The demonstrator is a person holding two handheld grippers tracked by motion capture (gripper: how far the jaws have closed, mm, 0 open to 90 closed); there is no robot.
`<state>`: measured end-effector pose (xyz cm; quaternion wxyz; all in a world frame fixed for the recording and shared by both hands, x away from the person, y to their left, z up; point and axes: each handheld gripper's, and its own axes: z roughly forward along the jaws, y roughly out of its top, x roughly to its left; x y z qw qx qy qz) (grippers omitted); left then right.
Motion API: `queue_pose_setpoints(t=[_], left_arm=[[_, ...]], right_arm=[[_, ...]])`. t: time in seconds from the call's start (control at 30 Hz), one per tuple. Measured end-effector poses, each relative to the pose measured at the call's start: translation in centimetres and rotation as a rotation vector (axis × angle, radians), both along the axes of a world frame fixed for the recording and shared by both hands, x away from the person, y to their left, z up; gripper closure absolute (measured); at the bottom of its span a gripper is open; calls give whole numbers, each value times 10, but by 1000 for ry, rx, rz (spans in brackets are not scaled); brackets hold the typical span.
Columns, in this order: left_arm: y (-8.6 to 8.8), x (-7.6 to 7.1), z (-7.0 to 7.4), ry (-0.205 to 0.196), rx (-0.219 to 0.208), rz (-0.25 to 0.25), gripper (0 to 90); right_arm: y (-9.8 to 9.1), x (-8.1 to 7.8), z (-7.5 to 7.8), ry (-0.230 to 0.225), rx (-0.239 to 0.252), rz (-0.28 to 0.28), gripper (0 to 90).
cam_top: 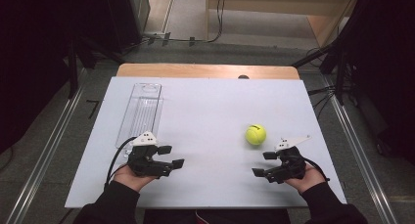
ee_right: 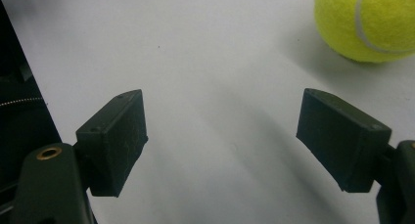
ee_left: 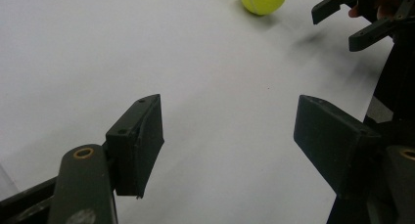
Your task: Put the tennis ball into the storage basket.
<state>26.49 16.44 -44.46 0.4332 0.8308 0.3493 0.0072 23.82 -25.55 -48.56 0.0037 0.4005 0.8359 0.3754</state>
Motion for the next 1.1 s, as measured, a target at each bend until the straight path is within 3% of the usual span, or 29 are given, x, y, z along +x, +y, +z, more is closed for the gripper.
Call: queue_pose_setpoints(t=[0.27,0.43,0.53,0.63,0.73,1.1], left_arm=[[-14,3,3,8,24,-27,228],[-23,6,2,18,66,-71,203],[-28,9,3,28,69,-87,201],[-33,13,2,15,82,-82,162],[-37,17,3,13,57,-63,0],[-46,27,10,6,70,-73,0]], right_arm=[[-1,-1,0,-2,-2,-3,169],[-2,-2,0,-1,0,-4,169],[-2,-2,0,-2,-1,-4,169],[-1,-2,0,-1,1,-4,168],[-1,-2,0,-4,3,-3,169],[-3,-2,1,-8,8,-15,168]])
